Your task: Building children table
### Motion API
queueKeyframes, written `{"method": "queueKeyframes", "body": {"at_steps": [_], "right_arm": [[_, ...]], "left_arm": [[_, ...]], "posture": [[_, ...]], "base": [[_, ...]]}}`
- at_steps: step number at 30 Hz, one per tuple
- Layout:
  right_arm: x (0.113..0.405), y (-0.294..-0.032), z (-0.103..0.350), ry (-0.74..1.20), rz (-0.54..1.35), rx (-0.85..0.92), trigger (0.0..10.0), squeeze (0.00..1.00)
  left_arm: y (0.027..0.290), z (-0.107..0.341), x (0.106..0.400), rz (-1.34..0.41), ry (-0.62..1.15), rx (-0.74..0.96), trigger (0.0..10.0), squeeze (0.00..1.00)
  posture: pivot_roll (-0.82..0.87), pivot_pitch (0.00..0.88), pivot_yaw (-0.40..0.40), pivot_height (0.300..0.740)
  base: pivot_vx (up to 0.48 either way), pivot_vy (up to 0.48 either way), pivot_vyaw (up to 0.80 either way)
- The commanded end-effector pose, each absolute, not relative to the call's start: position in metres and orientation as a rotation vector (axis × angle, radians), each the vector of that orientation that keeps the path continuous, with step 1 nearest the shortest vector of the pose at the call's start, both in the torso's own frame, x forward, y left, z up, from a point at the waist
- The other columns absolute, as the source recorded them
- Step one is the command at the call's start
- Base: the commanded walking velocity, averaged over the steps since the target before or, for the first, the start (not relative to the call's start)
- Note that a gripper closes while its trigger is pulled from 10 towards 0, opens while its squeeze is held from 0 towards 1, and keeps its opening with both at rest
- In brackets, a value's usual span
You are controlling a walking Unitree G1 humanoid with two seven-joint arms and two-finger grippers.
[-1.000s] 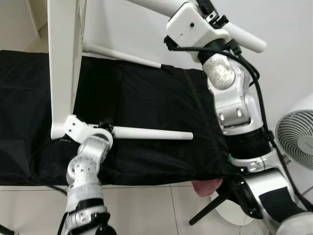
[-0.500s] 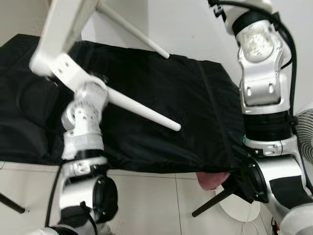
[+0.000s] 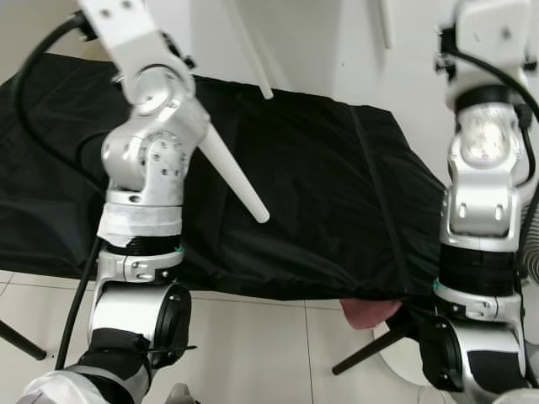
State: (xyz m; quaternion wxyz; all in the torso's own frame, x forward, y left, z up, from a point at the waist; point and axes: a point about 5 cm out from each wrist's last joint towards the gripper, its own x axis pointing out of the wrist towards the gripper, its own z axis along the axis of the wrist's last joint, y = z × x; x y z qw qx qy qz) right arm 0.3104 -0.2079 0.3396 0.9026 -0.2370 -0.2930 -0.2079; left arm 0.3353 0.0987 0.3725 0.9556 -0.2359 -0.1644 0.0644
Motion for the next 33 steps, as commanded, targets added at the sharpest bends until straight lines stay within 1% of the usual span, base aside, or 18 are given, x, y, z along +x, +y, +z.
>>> {"method": "queueKeyframes", "body": {"at_steps": [1, 2, 5, 6, 7, 8, 9, 11, 12, 13, 14, 17, 19, 20, 26, 27, 28, 33], "right_arm": [[0.320, -0.222, 0.272, -0.357, -0.404, -0.454, 0.0, 0.00], [0.320, -0.224, 0.248, -0.293, -0.375, -0.415, 0.0, 0.00], [0.319, -0.224, 0.235, -0.263, -0.354, -0.391, 0.0, 0.00], [0.321, -0.222, 0.221, -0.210, -0.316, -0.310, 0.0, 0.00], [0.321, -0.222, 0.221, -0.210, -0.316, -0.310, 0.0, 0.00], [0.323, -0.216, 0.205, -0.157, -0.260, -0.194, 0.0, 0.00], [0.323, -0.216, 0.205, -0.157, -0.260, -0.194, 0.0, 0.00], [0.326, -0.199, 0.180, -0.065, -0.143, -0.065, 0.0, 0.00], [0.326, -0.199, 0.180, -0.065, -0.143, -0.065, 0.0, 0.00], [0.328, -0.190, 0.171, -0.025, -0.083, -0.030, 0.0, 0.00], [0.328, -0.190, 0.171, -0.025, -0.083, -0.030, 0.0, 0.00], [0.333, -0.167, 0.163, -0.002, 0.063, 0.040, 0.0, 0.00], [0.334, -0.163, 0.164, -0.005, 0.089, 0.047, 0.0, 0.00], [0.334, -0.160, 0.163, 0.001, 0.103, 0.048, 10.0, 0.00], [0.334, -0.160, 0.161, -0.009, 0.107, 0.056, 10.0, 0.00], [0.334, -0.162, 0.161, -0.014, 0.102, 0.065, 10.0, 0.93], [0.333, -0.165, 0.161, -0.020, 0.090, 0.073, 10.0, 1.00], [0.331, -0.169, 0.160, -0.039, 0.073, 0.081, 10.0, 1.00]], "left_arm": [[0.067, 0.428, 0.287, -0.375, -0.679, -0.408, 0.0, 0.00], [0.063, 0.424, 0.287, -0.383, -0.665, -0.358, 0.0, 0.00], [0.061, 0.422, 0.288, -0.383, -0.656, -0.330, 0.0, 0.00], [0.061, 0.417, 0.289, -0.372, -0.647, -0.271, 0.0, 0.00], [0.061, 0.417, 0.289, -0.372, -0.647, -0.271, 0.0, 0.00], [0.061, 0.408, 0.290, -0.351, -0.634, -0.178, 0.0, 0.00], [0.061, 0.408, 0.290, -0.351, -0.634, -0.178, 0.0, 0.00], [0.060, 0.391, 0.293, -0.320, -0.593, -0.042, 0.0, 0.00], [0.060, 0.391, 0.293, -0.320, -0.593, -0.042, 0.0, 0.00], [0.059, 0.383, 0.296, -0.294, -0.578, 0.015, 0.0, 0.00], [0.059, 0.383, 0.296, -0.294, -0.578, 0.015, 0.0, 0.00], [0.048, 0.361, 0.300, -0.304, -0.503, 0.069, 0.0, 0.00], [0.044, 0.355, 0.300, -0.317, -0.484, 0.080, 0.0, 0.00], [0.041, 0.350, 0.301, -0.316, -0.463, 0.090, 10.0, 0.00], [0.042, 0.335, 0.306, -0.313, -0.424, 0.112, 10.0, 0.00], [0.046, 0.330, 0.310, -0.321, -0.407, 0.112, 10.0, 0.74], [0.047, 0.322, 0.313, -0.336, -0.387, 0.107, 10.0, 1.00], [0.051, 0.312, 0.316, -0.358, -0.359, 0.111, 10.0, 1.00]], "posture": [[0.01, 0.013, -0.115, 0.740], [0.00, 0.015, -0.113, 0.740], [0.00, 0.015, -0.113, 0.740], [0.00, 0.015, -0.109, 0.740], [0.00, 0.015, -0.109, 0.740], [0.00, 0.018, -0.105, 0.740], [0.00, 0.018, -0.105, 0.740], [0.00, 0.019, -0.105, 0.740], [0.00, 0.019, -0.105, 0.740], [0.00, 0.019, -0.105, 0.740], [0.00, 0.019, -0.105, 0.740], [0.02, 0.017, -0.114, 0.740], [0.02, 0.017, -0.114, 0.740], [0.02, 0.015, -0.116, 0.740], [0.03, 0.007, -0.115, 0.740], [0.03, 0.004, -0.111, 0.740], [0.03, 0.002, -0.107, 0.740], [0.03, 0.001, -0.103, 0.740]], "base": [[0.000, 0.000, 0.00], [0.000, 0.000, 0.00], [0.000, 0.000, 0.00], [0.000, 0.000, 0.00], [0.000, 0.000, 0.00], [0.000, 0.000, 0.00], [0.000, 0.000, 0.00], [0.000, 0.000, 0.00], [0.000, 0.000, 0.00], [0.000, 0.000, 0.00], [0.000, 0.000, 0.00], [0.000, 0.000, 0.00], [0.000, 0.000, 0.00], [0.000, 0.000, 0.00], [0.000, 0.000, 0.00], [0.000, 0.000, 0.00], [0.000, 0.000, 0.00], [0.000, 0.000, 0.00]]}}
